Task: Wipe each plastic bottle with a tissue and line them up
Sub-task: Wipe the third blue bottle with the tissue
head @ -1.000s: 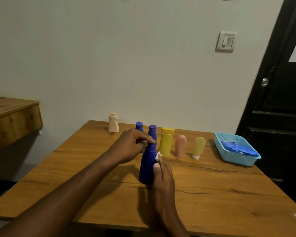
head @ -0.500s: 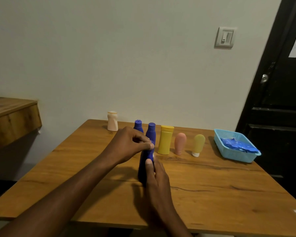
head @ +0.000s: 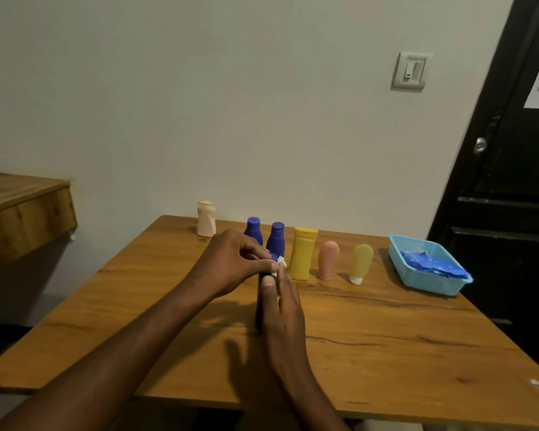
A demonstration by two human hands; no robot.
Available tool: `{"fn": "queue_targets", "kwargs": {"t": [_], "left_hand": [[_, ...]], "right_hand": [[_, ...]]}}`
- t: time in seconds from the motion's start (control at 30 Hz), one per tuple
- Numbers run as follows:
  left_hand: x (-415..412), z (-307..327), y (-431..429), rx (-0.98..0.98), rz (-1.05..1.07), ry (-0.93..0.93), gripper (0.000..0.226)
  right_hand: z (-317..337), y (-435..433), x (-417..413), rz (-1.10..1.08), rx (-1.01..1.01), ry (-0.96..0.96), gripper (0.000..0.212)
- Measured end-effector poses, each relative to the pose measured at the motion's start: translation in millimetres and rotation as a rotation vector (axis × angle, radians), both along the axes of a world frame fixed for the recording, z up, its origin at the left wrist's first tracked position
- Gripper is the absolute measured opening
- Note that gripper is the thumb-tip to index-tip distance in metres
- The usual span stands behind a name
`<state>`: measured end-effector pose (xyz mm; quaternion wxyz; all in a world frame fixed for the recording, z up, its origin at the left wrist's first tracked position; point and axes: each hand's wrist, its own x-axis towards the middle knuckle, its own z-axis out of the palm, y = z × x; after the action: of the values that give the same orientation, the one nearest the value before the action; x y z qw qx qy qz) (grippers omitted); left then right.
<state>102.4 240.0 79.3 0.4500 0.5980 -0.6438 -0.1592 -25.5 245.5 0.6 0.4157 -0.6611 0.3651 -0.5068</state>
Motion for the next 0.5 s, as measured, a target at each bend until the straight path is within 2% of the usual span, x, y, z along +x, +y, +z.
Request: {"fn": "queue_targets", "kwargs": {"t": [0.1, 0.2, 0.37, 0.43, 0.5], "left_hand": [[2, 1, 0, 0.007, -0.011, -0.004, 0.011], [2, 0, 1, 0.014, -0.036, 0.007, 0.009], [-2, -3, -1, 0.01, -0.028, 0.022, 0.009], [-3, -4, -2, 0.008, -0.011, 0.009, 0.009], [-4, -4, -3, 0.004, 0.005, 0.0, 0.009]], "right_hand": [[9, -16, -2, 0.04, 0.061, -0.058, 0.049], [14, -21, -7, 0.053, 0.16, -0.015, 0.044], [-6, -7, -19, 0.04, 0.347, 0.034, 0.062], [-15, 0, -21, 0.008, 0.333, 0.112, 0.065], [-21, 5, -18, -0.005, 0.318, 0.177, 0.076]]}}
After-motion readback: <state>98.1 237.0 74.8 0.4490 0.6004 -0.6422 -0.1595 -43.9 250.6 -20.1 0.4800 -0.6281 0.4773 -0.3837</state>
